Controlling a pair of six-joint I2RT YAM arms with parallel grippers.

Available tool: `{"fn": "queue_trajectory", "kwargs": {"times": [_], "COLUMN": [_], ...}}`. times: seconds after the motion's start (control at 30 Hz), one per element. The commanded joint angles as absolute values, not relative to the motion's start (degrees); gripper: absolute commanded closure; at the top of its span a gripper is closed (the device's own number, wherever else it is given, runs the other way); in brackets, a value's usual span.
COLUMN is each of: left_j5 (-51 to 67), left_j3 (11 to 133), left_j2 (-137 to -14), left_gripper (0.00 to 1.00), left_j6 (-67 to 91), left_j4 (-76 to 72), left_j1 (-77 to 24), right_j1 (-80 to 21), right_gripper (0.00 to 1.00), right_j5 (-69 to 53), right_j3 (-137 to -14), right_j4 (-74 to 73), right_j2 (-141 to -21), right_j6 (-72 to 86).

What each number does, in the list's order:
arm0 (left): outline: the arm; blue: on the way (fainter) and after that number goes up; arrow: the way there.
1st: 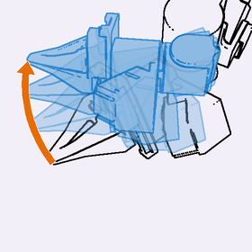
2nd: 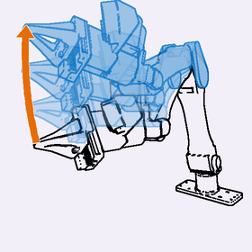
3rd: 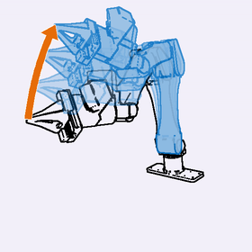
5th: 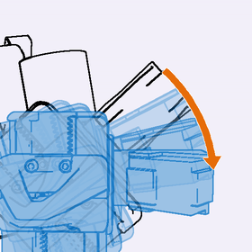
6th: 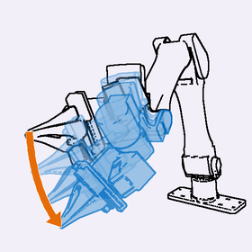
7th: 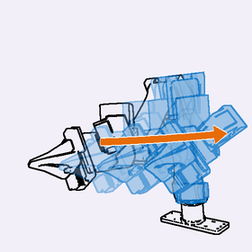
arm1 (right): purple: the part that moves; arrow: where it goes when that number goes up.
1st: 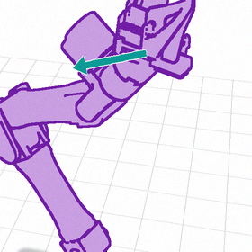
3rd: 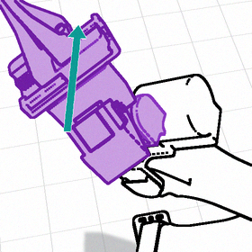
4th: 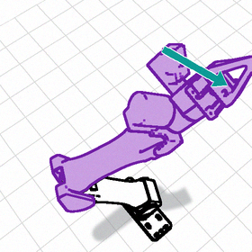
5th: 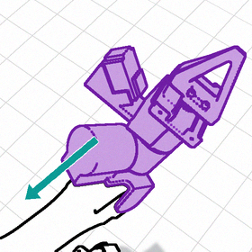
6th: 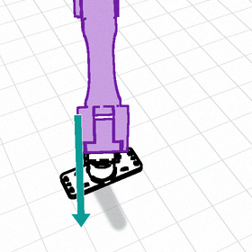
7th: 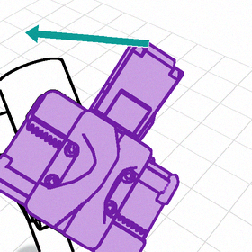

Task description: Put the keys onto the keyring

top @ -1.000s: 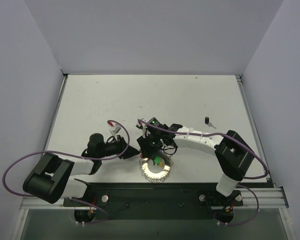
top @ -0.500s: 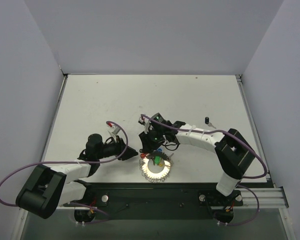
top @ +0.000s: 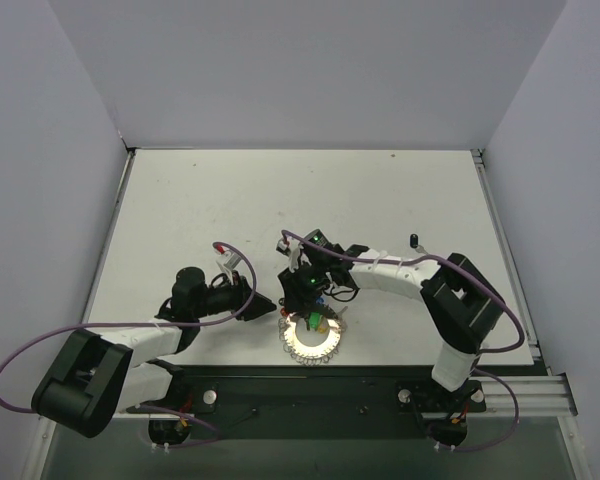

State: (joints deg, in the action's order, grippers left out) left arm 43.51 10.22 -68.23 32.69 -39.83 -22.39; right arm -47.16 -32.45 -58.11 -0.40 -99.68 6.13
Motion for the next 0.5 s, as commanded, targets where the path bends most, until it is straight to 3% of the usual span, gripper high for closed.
{"fn": "queue_trajectory", "kwargs": {"times": [0.0,0.47], "left_j5": [43.8,44.4], "left_j3": [12.1,11.9], "left_j2": [-67.9,-68.7], "left_gripper": [0.53,0.53], "left_j6": [32.0,32.5], "left_j4": [-41.3,-43.0], "left_j1": [-22.1,-22.1], "right_j1": [-46.1,-44.9], "right_gripper": [0.69,0.71], "right_j5": [-34.5,-36.9], "right_j3": [-57.5,-56.2], "right_j4": [1.1,2.9], "right_j2": [-100.2,-101.4], "right_j6": [5.1,5.2]}}
